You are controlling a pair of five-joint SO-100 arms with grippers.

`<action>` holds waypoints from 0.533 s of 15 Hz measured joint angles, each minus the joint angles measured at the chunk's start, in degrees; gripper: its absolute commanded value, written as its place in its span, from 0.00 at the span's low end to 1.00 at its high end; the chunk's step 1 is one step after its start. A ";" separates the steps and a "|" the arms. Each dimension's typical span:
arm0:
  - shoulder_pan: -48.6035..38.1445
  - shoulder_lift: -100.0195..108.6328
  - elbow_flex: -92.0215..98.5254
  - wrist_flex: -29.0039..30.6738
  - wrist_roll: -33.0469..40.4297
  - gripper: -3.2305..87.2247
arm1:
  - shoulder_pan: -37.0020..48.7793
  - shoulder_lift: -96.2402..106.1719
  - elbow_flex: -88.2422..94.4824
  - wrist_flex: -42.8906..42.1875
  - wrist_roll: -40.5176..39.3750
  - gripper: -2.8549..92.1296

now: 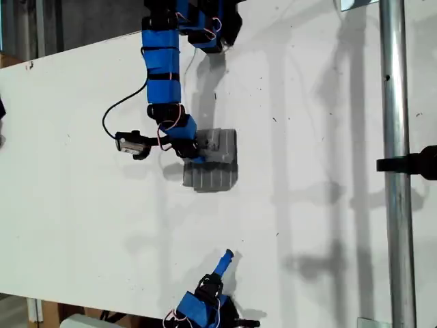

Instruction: Grasp corners of a towel and fold twice.

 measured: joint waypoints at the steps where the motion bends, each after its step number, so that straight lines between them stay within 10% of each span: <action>1: 0.00 0.00 0.00 0.00 0.00 0.22 | 0.35 -2.81 -1.05 -0.97 -0.18 0.36; 8: -0.97 0.00 3.16 -1.76 -0.09 0.19 | 0.35 -4.31 -10.55 2.29 -0.18 0.24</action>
